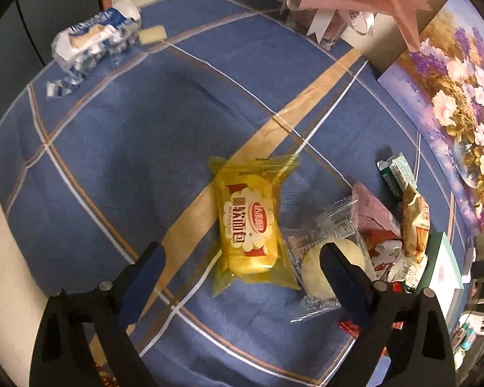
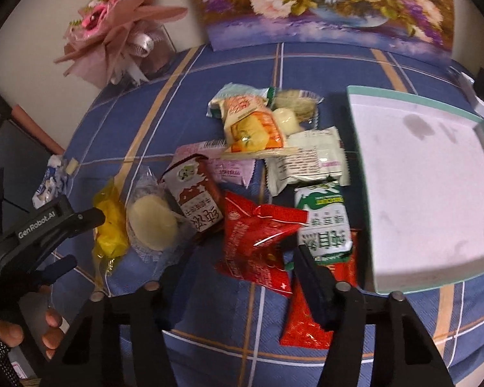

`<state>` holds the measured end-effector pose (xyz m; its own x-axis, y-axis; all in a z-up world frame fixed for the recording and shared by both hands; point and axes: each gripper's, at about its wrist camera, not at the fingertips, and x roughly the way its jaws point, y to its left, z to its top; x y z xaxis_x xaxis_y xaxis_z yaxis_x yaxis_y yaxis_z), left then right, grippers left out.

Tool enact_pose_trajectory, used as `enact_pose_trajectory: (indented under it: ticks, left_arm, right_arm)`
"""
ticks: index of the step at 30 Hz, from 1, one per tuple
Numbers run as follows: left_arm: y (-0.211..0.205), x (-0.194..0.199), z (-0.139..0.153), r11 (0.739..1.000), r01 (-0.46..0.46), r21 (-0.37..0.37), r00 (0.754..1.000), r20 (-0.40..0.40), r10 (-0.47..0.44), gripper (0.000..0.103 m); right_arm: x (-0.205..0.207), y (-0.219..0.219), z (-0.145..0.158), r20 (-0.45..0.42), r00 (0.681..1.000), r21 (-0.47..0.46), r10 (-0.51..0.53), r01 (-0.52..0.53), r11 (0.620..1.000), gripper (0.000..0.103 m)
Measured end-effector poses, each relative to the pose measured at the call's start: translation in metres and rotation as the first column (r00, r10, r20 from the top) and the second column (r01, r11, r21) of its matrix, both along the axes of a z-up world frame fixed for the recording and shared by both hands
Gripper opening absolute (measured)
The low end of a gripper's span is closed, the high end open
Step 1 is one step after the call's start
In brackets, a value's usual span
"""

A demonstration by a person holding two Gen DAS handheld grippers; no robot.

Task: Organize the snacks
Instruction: 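Grasp the yellow bread bag with the left tool while the right tool grasps the red candy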

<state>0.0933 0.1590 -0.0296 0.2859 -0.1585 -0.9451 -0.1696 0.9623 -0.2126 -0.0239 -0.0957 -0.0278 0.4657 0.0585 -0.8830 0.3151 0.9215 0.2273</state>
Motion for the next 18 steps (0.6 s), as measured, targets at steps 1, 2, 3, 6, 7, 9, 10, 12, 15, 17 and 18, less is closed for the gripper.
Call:
enact_pose_trajectory:
  ticks: [1, 2, 3, 6, 7, 9, 10, 12, 15, 17, 18]
  left_arm:
    - [-0.001, 0.003, -0.004, 1.000, 0.006, -0.003, 1.000, -0.007, -0.006, 0.096]
    - [-0.003, 0.005, -0.007, 1.000, 0.013, -0.002, 1.000, -0.011, -0.013, 0.096]
    - [-0.004, 0.009, -0.010, 1.000, 0.018, -0.004, 1.000, -0.014, -0.018, 0.092]
    - [-0.007, 0.015, -0.017, 0.999, 0.029, -0.013, 0.999, -0.028, -0.030, 0.078]
    - [-0.007, 0.017, -0.021, 0.999, 0.032, -0.011, 0.999, -0.037, -0.032, 0.076]
    - [-0.009, 0.020, -0.026, 0.999, 0.034, -0.005, 0.998, -0.047, -0.034, 0.069]
    - [-0.009, 0.022, -0.030, 0.999, 0.036, 0.000, 0.998, -0.053, -0.036, 0.059]
    - [-0.010, 0.027, -0.037, 0.999, 0.042, 0.000, 0.997, -0.064, -0.042, 0.051]
    - [-0.015, 0.030, -0.039, 0.998, 0.055, 0.031, 0.997, -0.057, -0.053, 0.048]
    - [-0.018, 0.031, -0.039, 0.997, 0.063, 0.052, 0.997, -0.052, -0.060, 0.047]
    - [-0.020, 0.031, -0.039, 0.996, 0.067, 0.061, 0.997, -0.050, -0.064, 0.046]
  right_arm:
    - [0.001, 0.000, -0.002, -0.005, 1.000, 0.005, 0.002, -0.002, 1.000, 0.055]
    - [0.004, 0.000, -0.005, -0.015, 1.000, 0.007, 0.004, -0.004, 1.000, 0.053]
    - [0.006, 0.000, -0.008, -0.025, 1.000, 0.006, 0.003, -0.002, 1.000, 0.050]
    - [0.013, -0.002, -0.017, -0.052, 0.999, 0.000, 0.001, -0.001, 1.000, 0.046]
    - [0.015, -0.002, -0.020, -0.061, 0.998, -0.001, 0.002, -0.002, 1.000, 0.044]
    - [0.018, -0.002, -0.027, -0.075, 0.997, 0.000, 0.000, 0.000, 1.000, 0.042]
    - [0.020, -0.002, -0.029, -0.083, 0.997, 0.000, 0.000, 0.000, 1.000, 0.041]
    - [0.023, -0.002, -0.035, -0.089, 0.996, -0.002, -0.001, 0.001, 1.000, 0.041]
    - [0.027, 0.000, -0.038, -0.092, 0.996, -0.012, 0.003, -0.004, 1.000, 0.037]
    - [0.029, 0.001, -0.040, -0.093, 0.996, -0.021, 0.010, -0.012, 1.000, 0.036]
    - [0.030, 0.003, -0.042, -0.094, 0.996, -0.029, 0.011, -0.014, 0.999, 0.036]
